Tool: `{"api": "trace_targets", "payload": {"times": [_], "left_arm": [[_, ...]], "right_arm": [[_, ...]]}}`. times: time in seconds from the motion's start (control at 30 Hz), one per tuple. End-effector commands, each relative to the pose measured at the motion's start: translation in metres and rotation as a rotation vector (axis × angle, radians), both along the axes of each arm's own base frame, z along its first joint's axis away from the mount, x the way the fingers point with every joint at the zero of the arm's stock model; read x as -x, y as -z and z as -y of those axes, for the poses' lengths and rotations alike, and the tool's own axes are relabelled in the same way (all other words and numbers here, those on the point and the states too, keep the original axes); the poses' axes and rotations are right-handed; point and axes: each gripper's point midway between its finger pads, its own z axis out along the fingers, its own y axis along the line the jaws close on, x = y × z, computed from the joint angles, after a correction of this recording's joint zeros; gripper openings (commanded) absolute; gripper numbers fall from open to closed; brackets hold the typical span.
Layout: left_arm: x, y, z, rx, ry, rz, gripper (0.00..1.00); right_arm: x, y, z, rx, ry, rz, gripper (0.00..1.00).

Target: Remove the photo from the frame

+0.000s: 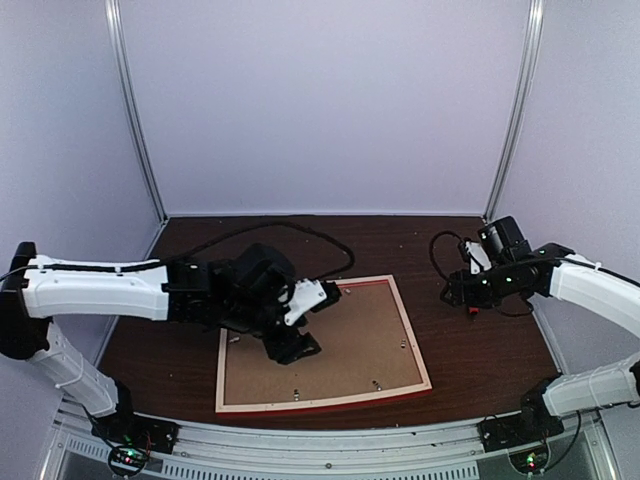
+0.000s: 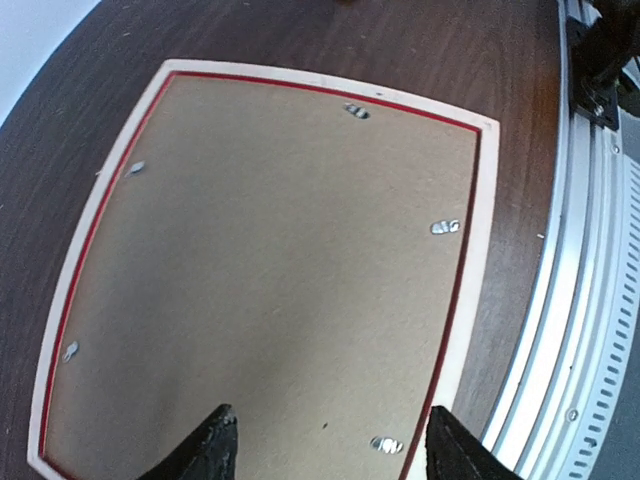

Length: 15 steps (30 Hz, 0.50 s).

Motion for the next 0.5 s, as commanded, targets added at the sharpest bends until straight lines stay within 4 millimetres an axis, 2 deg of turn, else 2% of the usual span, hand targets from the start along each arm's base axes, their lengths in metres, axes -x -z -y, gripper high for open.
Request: {"api": "trace_targets", "payload": {"times": [0.0, 0.1, 0.17, 0.33, 0.47], "left_arm": [[0.020, 0.012, 0.059, 0.003, 0.167, 0.065, 0.64], [0.043, 0.036, 0.083, -0.041, 0.281, 0.056, 0.65], [0.051, 0.053, 0.090, -0.077, 0.321, 0.058, 0.65], [0.059, 0.082, 0.092, -0.117, 0.366, 0.065, 0.66], [0.068, 0.101, 0.093, -0.186, 0.409, 0.146, 0.65]], "right_arm": [[0.013, 0.006, 0.000, -0.006, 0.010, -0.029, 0.57], [0.016, 0.007, -0.001, -0.010, 0.012, -0.031, 0.57], [0.018, 0.008, -0.002, -0.011, 0.007, -0.032, 0.57], [0.023, 0.011, -0.004, -0.014, 0.002, -0.038, 0.56], [0.024, 0.015, -0.010, -0.025, -0.008, -0.042, 0.56]]}}
